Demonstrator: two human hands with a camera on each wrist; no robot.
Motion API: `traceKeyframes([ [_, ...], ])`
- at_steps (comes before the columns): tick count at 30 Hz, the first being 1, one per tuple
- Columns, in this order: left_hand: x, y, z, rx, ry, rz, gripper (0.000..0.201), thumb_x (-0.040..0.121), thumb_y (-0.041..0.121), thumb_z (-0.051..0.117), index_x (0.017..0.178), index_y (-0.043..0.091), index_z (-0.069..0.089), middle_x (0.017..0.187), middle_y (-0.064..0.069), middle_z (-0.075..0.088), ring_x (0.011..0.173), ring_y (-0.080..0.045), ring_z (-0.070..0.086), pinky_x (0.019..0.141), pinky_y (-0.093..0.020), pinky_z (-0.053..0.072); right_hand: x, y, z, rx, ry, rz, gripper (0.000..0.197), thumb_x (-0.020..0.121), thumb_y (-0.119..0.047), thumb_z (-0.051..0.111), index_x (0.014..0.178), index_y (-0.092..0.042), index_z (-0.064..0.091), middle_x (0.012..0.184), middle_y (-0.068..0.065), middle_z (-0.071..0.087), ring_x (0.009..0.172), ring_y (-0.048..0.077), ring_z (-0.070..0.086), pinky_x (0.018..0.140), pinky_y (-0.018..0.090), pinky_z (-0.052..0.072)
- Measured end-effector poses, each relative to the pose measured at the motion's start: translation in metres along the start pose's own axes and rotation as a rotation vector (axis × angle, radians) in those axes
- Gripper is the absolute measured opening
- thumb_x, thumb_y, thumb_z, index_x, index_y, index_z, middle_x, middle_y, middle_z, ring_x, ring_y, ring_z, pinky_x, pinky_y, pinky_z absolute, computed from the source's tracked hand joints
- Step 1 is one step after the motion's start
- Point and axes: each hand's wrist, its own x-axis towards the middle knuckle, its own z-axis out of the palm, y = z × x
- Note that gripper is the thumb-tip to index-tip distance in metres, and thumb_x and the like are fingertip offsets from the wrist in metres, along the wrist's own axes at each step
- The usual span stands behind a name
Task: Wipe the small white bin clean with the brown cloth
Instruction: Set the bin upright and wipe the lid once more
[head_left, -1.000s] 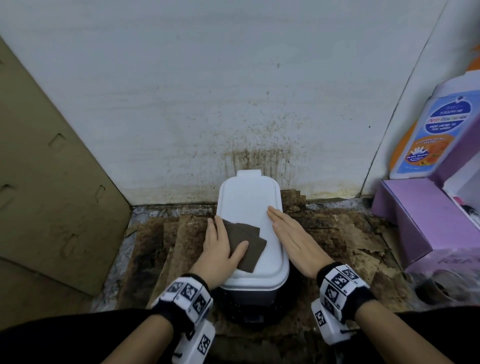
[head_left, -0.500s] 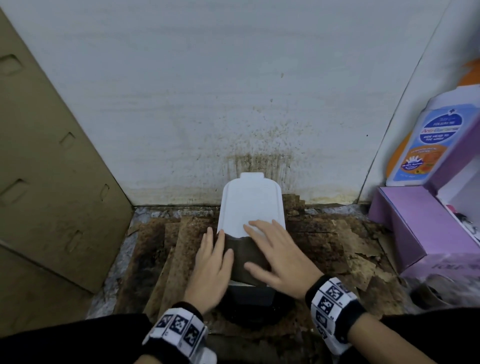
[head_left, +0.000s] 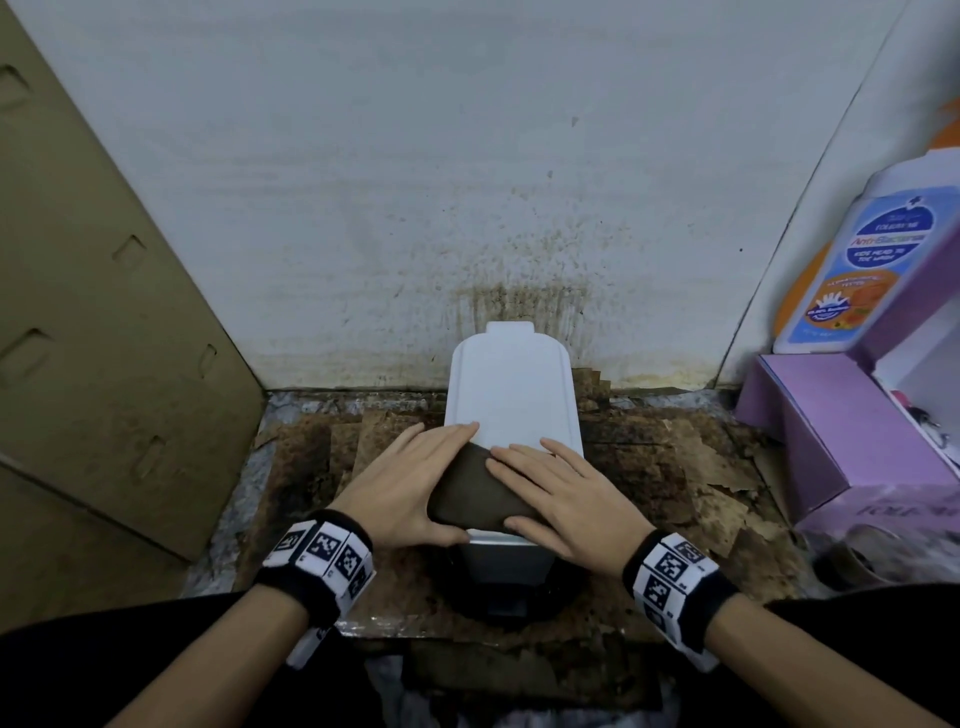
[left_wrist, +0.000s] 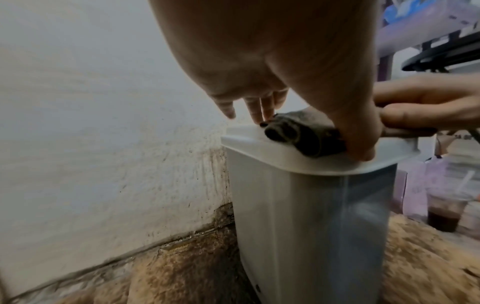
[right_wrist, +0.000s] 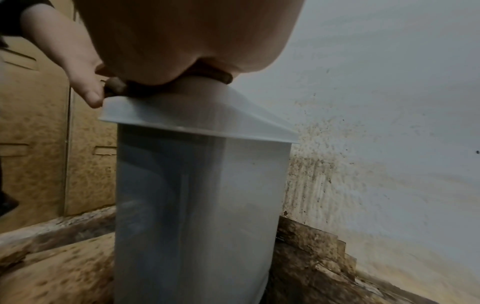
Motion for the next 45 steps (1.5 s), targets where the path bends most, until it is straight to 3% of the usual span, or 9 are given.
traceKeyframes([
  [7,0.0,0.0,0.006,-0.008,0.066,0.019,0.124,0.069,0.072,0.069,0.16,0.017,0.004,0.159,0.001,0.03,0.148,-0.009,0.025,0.125,-0.029,0.001,-0.016,0.017,-0.007,-0.001,0.043,-0.04,0.062,0.102,-0.054,0.041,0.154,-0.021,0.038,0.16,-0.001,0.035,0.15,0.017,0.03,0.123,0.042,0.021],
  [13,0.001,0.003,0.003,-0.099,0.078,0.0,0.131,0.063,0.06,0.077,0.159,0.014,0.002,0.155,0.0,0.035,0.144,-0.012,0.027,0.124,-0.027,0.01,0.009,-0.004,-0.002,-0.01,0.122,-0.041,0.058,0.096,-0.05,0.052,0.144,-0.017,0.051,0.139,0.006,0.052,0.129,0.025,0.05,0.116,0.043,0.033],
  [18,0.0,0.002,0.004,-0.115,0.084,-0.016,0.131,0.063,0.059,0.077,0.159,0.013,0.002,0.157,0.003,0.032,0.145,-0.008,0.022,0.123,-0.022,0.007,0.026,-0.021,0.001,0.007,0.139,-0.043,0.059,0.093,-0.047,0.053,0.144,-0.017,0.05,0.134,0.004,0.053,0.121,0.023,0.051,0.11,0.037,0.035],
  [23,0.001,0.008,0.005,-0.108,0.07,-0.043,0.126,0.063,0.061,0.074,0.158,0.015,0.005,0.16,0.003,0.026,0.149,-0.015,0.023,0.125,-0.026,0.007,-0.003,0.01,0.001,-0.019,0.129,-0.098,0.06,0.099,-0.045,0.049,0.15,-0.014,0.043,0.138,0.007,0.052,0.123,0.025,0.052,0.109,0.039,0.04],
  [29,-0.001,0.011,0.002,-0.196,0.029,-0.087,0.126,0.064,0.061,0.077,0.158,0.021,0.002,0.161,0.007,0.02,0.149,-0.01,0.02,0.116,-0.032,0.035,-0.031,0.029,0.003,0.046,0.146,-0.026,0.059,0.1,-0.04,0.046,0.152,-0.014,0.039,0.143,0.007,0.049,0.132,0.024,0.047,0.113,0.038,0.036],
  [33,-0.002,0.014,-0.008,-0.263,-0.055,-0.164,0.143,0.056,0.082,0.074,0.156,0.032,-0.015,0.159,0.02,0.014,0.139,0.0,0.028,0.104,-0.027,0.042,-0.011,0.015,-0.002,0.178,0.121,0.037,0.058,0.097,-0.031,0.048,0.152,-0.014,0.038,0.145,0.006,0.045,0.135,0.024,0.044,0.113,0.037,0.034],
  [38,0.0,0.016,-0.008,-0.39,0.046,-0.223,0.086,0.09,0.077,0.041,0.155,0.045,-0.005,0.156,0.021,0.027,0.14,0.0,0.034,0.108,-0.034,0.042,0.018,0.011,-0.01,0.218,0.058,0.032,0.057,0.098,-0.031,0.042,0.152,-0.015,0.037,0.146,0.005,0.041,0.133,0.021,0.041,0.113,0.036,0.032],
  [41,0.004,0.016,-0.001,-0.37,0.132,-0.283,0.062,0.101,0.059,0.034,0.156,0.037,0.014,0.157,0.016,0.028,0.144,-0.003,0.027,0.113,-0.032,0.035,0.025,0.012,-0.011,0.209,0.068,0.041,0.054,0.101,-0.034,0.04,0.153,-0.019,0.038,0.146,0.006,0.041,0.136,0.022,0.038,0.119,0.042,0.025],
  [45,0.009,0.02,0.007,-0.301,0.18,-0.478,0.045,0.102,0.049,0.042,0.139,0.023,0.045,0.135,0.001,0.044,0.13,-0.019,0.039,0.099,-0.034,0.042,0.01,0.004,-0.01,0.323,0.178,0.377,0.053,0.105,-0.049,0.027,0.154,-0.032,0.033,0.151,0.0,0.035,0.141,0.017,0.028,0.118,0.041,0.024],
])
